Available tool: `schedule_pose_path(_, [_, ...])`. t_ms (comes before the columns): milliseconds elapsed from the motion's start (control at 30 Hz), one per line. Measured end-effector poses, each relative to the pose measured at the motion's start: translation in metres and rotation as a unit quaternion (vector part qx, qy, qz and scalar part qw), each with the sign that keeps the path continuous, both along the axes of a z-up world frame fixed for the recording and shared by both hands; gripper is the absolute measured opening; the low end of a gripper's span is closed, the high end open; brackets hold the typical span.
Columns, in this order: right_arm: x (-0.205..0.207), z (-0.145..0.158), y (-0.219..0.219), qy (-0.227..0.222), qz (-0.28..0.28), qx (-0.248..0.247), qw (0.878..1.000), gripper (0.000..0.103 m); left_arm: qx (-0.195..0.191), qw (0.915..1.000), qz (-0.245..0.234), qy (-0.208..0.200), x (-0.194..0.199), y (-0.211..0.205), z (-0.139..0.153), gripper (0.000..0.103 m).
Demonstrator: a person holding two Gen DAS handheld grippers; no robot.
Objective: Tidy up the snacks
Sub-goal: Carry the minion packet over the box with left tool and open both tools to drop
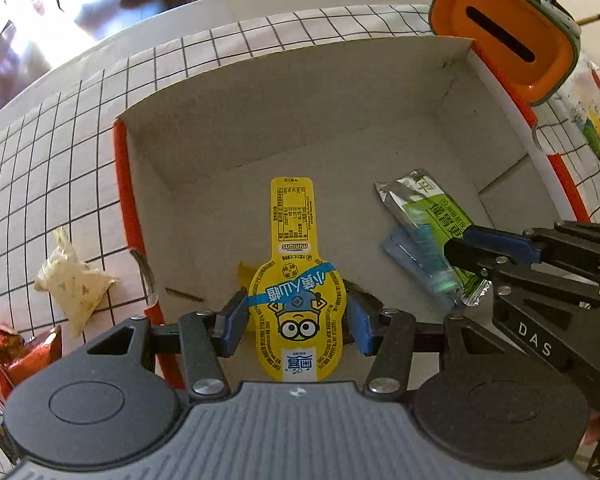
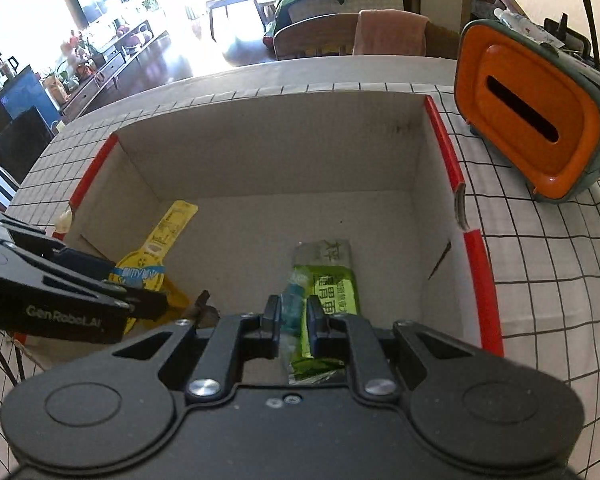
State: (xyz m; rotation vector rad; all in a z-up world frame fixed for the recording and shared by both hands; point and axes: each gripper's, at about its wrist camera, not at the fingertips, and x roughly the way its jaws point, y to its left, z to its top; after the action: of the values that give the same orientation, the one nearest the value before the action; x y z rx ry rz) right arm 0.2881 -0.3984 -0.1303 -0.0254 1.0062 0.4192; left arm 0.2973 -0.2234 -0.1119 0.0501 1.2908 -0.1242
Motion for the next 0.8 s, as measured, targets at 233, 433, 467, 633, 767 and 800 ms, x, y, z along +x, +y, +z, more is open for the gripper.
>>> schedule_pose_path(233, [0.0,0.007,-0.006,-0.002,-0.001,0.011,1.0,0.012,-0.011,0.9999,-0.007,-0.009,-0.005,0.0,0.001,0.053])
schedule_pose_path(433, [-0.012,0.02,-0.008,-0.016,0.004,0.017,1.0,0.02,-0.017,0.9987,-0.009,-0.046,-0.021,0.004,0.02,0.057])
schedule_pose_path(467, [-0.015,0.024,-0.008,-0.02,0.004,0.022,1.0,0.021,-0.02,0.9983,-0.008,-0.053,-0.024,0.005,0.024,0.058])
schedule_pose_path(633, [-0.029,0.039,-0.009,-0.029,0.001,0.042,0.999,0.023,-0.025,0.9951,-0.013,-0.095,-0.043,0.013,0.045,0.063])
schedule_pose_path(767, [-0.04,0.052,-0.004,-0.044,0.006,0.053,0.998,0.024,-0.027,0.9913,-0.017,-0.128,-0.059,0.019,0.062,0.064])
schedule_pose_path(800, [-0.044,0.056,-0.002,-0.049,0.007,0.054,0.997,0.024,-0.028,0.9903,-0.018,-0.135,-0.063,0.02,0.066,0.064])
